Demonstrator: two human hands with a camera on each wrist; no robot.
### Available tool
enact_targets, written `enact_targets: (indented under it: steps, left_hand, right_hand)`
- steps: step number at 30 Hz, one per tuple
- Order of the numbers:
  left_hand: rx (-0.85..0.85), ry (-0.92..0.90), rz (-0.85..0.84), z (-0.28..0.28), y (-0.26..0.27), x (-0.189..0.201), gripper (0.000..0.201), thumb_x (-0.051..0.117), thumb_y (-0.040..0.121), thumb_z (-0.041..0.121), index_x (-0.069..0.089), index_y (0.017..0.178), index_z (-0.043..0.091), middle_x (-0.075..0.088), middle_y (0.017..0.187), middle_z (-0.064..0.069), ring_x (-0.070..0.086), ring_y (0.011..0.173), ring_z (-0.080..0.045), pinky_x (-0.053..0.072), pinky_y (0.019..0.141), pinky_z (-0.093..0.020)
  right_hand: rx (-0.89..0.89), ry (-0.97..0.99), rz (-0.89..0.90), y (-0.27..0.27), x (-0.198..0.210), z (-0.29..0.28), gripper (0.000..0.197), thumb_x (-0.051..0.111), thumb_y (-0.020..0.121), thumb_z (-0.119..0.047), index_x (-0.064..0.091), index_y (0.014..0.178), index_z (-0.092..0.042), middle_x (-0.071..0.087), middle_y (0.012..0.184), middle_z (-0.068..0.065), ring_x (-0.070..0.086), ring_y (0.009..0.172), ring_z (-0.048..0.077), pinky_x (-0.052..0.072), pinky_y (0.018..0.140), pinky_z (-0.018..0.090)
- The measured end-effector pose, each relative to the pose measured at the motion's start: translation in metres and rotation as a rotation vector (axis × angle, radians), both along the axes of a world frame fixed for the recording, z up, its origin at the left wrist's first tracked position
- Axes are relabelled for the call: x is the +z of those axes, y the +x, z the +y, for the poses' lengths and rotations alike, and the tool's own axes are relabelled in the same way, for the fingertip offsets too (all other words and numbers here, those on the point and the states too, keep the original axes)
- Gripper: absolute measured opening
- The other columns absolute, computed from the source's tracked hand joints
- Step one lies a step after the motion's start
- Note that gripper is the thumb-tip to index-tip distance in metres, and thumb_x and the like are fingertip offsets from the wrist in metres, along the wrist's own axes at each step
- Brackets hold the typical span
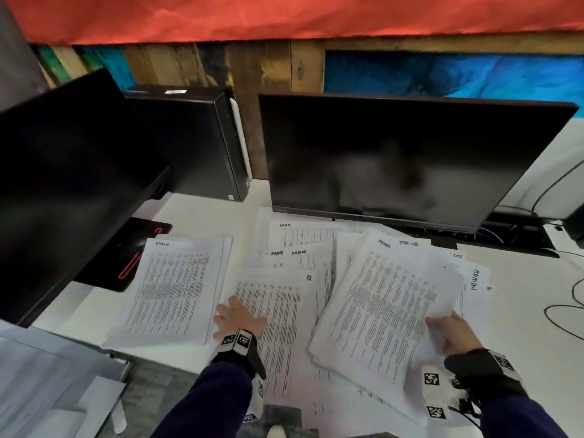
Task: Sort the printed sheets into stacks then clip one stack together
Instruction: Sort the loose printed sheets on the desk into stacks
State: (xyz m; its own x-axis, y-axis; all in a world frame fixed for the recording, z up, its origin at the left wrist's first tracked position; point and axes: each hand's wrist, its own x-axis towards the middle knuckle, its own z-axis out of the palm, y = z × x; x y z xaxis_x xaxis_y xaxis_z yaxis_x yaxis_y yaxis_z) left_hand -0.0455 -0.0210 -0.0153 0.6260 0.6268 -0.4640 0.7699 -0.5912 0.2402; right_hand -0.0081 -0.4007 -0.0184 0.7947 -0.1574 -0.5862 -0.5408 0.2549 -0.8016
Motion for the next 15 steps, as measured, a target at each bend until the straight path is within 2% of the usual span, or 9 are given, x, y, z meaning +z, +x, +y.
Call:
enact_targets:
  steps: [2, 3, 5, 6, 7, 9, 11, 13, 15]
  left_hand:
    - [0.013, 0.045, 0.046, 0.001, -0.002, -0.009, 0.1, 0.068, 0.073, 0.055, 0.012, 0.144, 0.014, 0.018, 0.149, -0.016, 0.023, 0.136, -0.033, 0.032, 0.106, -0.05]
    - [0.022, 0.067, 0.067, 0.002, -0.001, -0.009, 0.105, 0.068, 0.07, 0.06, 0.011, 0.145, 0.013, 0.019, 0.148, -0.017, 0.024, 0.136, -0.034, 0.032, 0.107, -0.049]
    - [0.079, 0.043, 0.046, 0.006, 0.004, -0.007, 0.104, 0.069, 0.07, 0.059, 0.016, 0.144, 0.009, 0.024, 0.144, -0.019, 0.028, 0.133, -0.035, 0.032, 0.107, -0.045]
    - [0.108, 0.001, 0.026, 0.008, 0.005, -0.006, 0.098, 0.069, 0.072, 0.055, 0.019, 0.142, 0.007, 0.026, 0.142, -0.02, 0.03, 0.131, -0.036, 0.032, 0.107, -0.044]
    - [0.116, -0.047, 0.013, 0.012, 0.006, -0.006, 0.092, 0.068, 0.076, 0.051, 0.022, 0.141, 0.006, 0.027, 0.142, -0.02, 0.032, 0.13, -0.037, 0.032, 0.107, -0.043]
    - [0.109, -0.128, 0.007, 0.017, 0.007, -0.008, 0.078, 0.063, 0.082, 0.043, 0.026, 0.14, 0.006, 0.03, 0.141, -0.021, 0.035, 0.129, -0.038, 0.033, 0.107, -0.042]
    - [0.124, -0.176, -0.03, 0.022, 0.006, -0.013, 0.069, 0.062, 0.085, 0.034, 0.03, 0.139, 0.006, 0.033, 0.138, -0.021, 0.041, 0.124, -0.038, 0.038, 0.105, -0.044]
    - [0.143, -0.218, -0.069, 0.024, 0.004, -0.015, 0.064, 0.062, 0.084, 0.028, 0.034, 0.137, 0.006, 0.037, 0.135, -0.021, 0.048, 0.118, -0.038, 0.042, 0.102, -0.044]
    - [0.151, -0.268, -0.107, 0.024, 0.002, -0.015, 0.058, 0.062, 0.084, 0.024, 0.038, 0.134, 0.005, 0.039, 0.134, -0.021, 0.05, 0.116, -0.038, 0.043, 0.1, -0.041]
  right_hand:
    - [0.064, 0.026, 0.05, 0.003, -0.002, 0.011, 0.04, 0.047, 0.086, 0.012, 0.052, 0.125, 0.005, 0.062, 0.11, 0.026, 0.061, 0.094, 0.038, 0.048, 0.081, 0.045]
    - [0.092, 0.016, 0.076, 0.004, -0.001, 0.022, 0.039, 0.049, 0.084, 0.012, 0.053, 0.123, 0.009, 0.061, 0.111, 0.028, 0.06, 0.095, 0.04, 0.048, 0.084, 0.047]
    - [0.145, -0.022, 0.104, 0.007, -0.006, 0.046, 0.052, 0.065, 0.069, 0.006, 0.053, 0.119, 0.016, 0.06, 0.111, 0.034, 0.059, 0.096, 0.043, 0.047, 0.09, 0.053]
    - [0.196, -0.035, 0.125, 0.009, -0.01, 0.058, 0.065, 0.07, 0.057, 0.003, 0.053, 0.118, 0.017, 0.059, 0.112, 0.036, 0.059, 0.097, 0.044, 0.048, 0.09, 0.054]
    - [0.239, -0.041, 0.138, 0.01, -0.012, 0.071, 0.068, 0.071, 0.054, 0.002, 0.053, 0.118, 0.016, 0.06, 0.111, 0.035, 0.06, 0.096, 0.042, 0.051, 0.086, 0.05]
    - [0.326, -0.066, 0.159, 0.013, -0.019, 0.096, 0.049, 0.067, 0.069, 0.004, 0.056, 0.117, 0.011, 0.065, 0.104, 0.023, 0.062, 0.089, 0.034, 0.052, 0.074, 0.038]
    - [0.4, -0.083, 0.149, 0.012, -0.016, 0.121, 0.04, 0.062, 0.078, 0.006, 0.056, 0.118, 0.004, 0.068, 0.105, 0.017, 0.066, 0.092, 0.032, 0.055, 0.08, 0.043]
    - [0.403, -0.082, 0.146, 0.007, -0.013, 0.141, 0.045, 0.065, 0.075, 0.007, 0.056, 0.119, 0.002, 0.069, 0.107, 0.019, 0.068, 0.094, 0.036, 0.055, 0.085, 0.05]
    - [0.356, -0.075, 0.157, 0.003, -0.015, 0.157, 0.043, 0.067, 0.072, 0.009, 0.059, 0.114, 0.005, 0.069, 0.104, 0.022, 0.068, 0.093, 0.037, 0.056, 0.084, 0.05]
